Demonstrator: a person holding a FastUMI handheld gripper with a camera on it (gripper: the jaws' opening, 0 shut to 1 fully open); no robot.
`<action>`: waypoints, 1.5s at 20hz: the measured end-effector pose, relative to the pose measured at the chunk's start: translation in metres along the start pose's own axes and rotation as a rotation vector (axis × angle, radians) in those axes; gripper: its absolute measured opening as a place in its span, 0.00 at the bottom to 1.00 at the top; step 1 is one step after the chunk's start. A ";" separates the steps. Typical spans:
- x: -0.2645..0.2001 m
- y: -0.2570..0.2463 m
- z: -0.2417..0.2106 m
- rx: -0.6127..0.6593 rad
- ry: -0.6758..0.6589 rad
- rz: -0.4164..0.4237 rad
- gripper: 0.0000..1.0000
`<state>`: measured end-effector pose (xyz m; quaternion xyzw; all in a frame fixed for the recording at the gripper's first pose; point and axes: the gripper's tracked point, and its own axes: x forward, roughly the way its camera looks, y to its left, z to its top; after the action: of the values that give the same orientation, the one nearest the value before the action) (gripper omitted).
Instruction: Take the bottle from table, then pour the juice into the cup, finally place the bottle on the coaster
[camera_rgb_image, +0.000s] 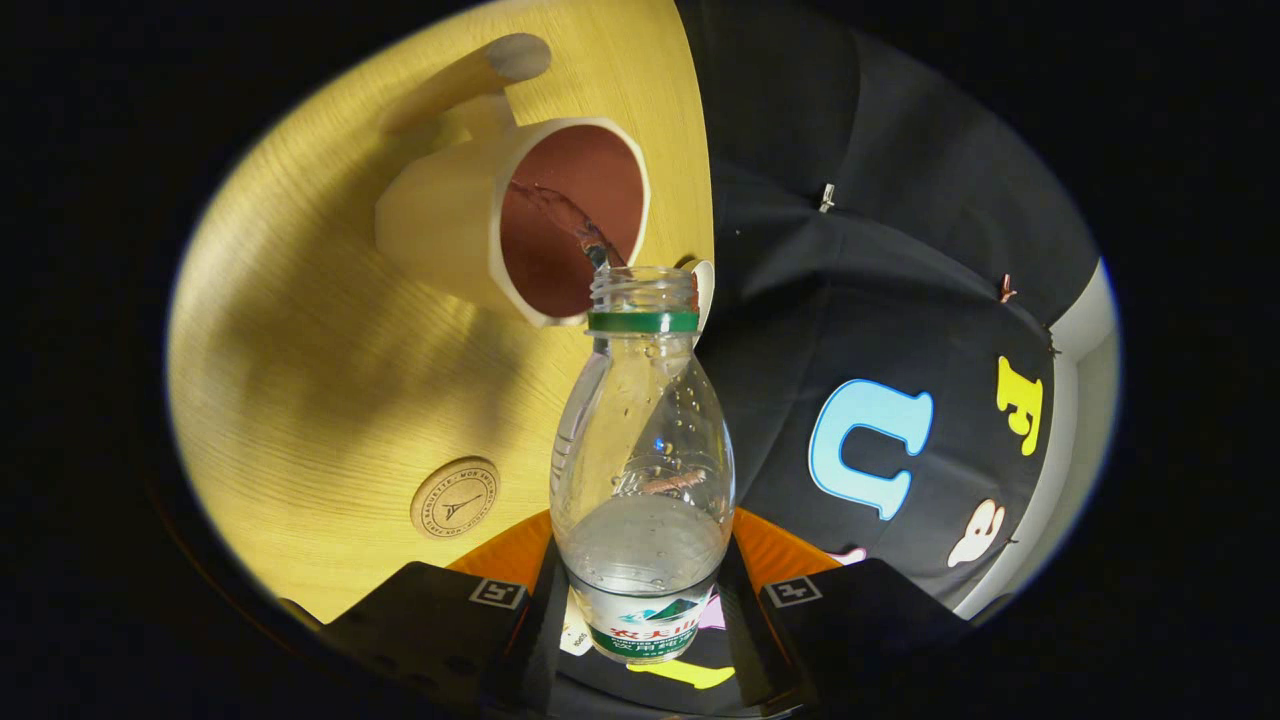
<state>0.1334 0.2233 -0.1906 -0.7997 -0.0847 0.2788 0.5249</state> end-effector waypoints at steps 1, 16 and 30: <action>0.002 -0.001 -0.002 -0.008 0.001 -0.002 0.71; 0.012 -0.026 -0.003 -0.108 -0.029 -0.043 0.71; 0.013 -0.026 0.010 -0.225 -0.074 -0.056 0.71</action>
<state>0.1430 0.2478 -0.1749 -0.8400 -0.1572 0.2822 0.4360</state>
